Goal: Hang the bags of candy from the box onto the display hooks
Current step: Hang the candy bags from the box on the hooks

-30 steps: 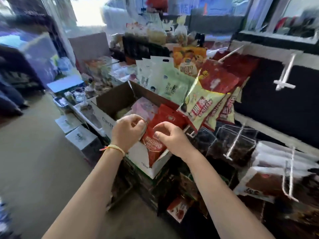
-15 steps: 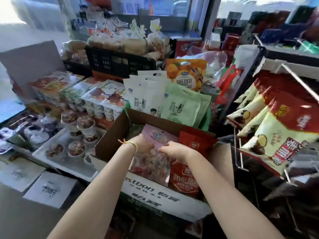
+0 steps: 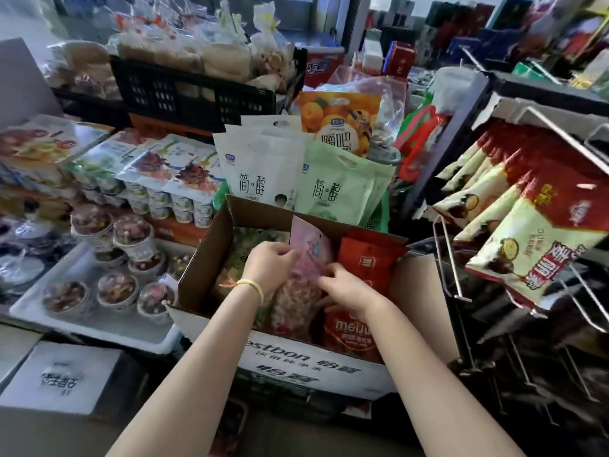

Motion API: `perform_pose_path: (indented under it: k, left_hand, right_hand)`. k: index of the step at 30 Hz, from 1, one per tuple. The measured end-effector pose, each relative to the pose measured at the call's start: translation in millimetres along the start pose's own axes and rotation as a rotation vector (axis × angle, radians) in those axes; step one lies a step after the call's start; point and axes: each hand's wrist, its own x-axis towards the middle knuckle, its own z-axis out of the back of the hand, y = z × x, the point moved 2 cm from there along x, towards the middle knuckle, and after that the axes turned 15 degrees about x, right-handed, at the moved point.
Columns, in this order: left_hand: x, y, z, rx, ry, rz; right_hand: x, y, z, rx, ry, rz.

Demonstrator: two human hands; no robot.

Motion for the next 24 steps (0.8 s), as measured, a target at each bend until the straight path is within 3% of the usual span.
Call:
perform_pose_path:
  k: [5,8,13,16,19,22,24]
  left_hand:
    - [-42.4,-30.7,11.3,-0.515,-0.079,-0.210]
    - [-66.0,-58.0,20.2,-0.754,-0.133,-0.227]
    - [-108.4,-108.8,1.0,-0.902,-0.215,-0.255]
    - [-141.0,-156.1,-33.8,-0.855,-0.116,-0.365]
    - [-176.5,-206.7,-88.8,-0.784,0.095,-0.419]
    - [-220.9,-259.4,-156.3,-0.650,0.340,-0.479]
    - [-248.8,-296.3,-207.0,-0.668,0.415,-0.537]
  right_hand:
    - [-41.6,12.7,35.3,0.235,-0.248,0.254]
    - [-85.8,23.3,43.9,0.322,-0.116,0.436]
    - [-160.4,15.4,80.5,0.430,-0.008,0.589]
    - [-200.1,-5.6,131.4,0.455,-0.118,0.649]
    - [-246.5,-36.5,200.1,0.452,-0.304,0.696]
    - [-304.1,-75.6,272.4,0.471,-0.389,0.733]
    - [-343.5,-106.1,322.3,0.492,-0.446,0.738]
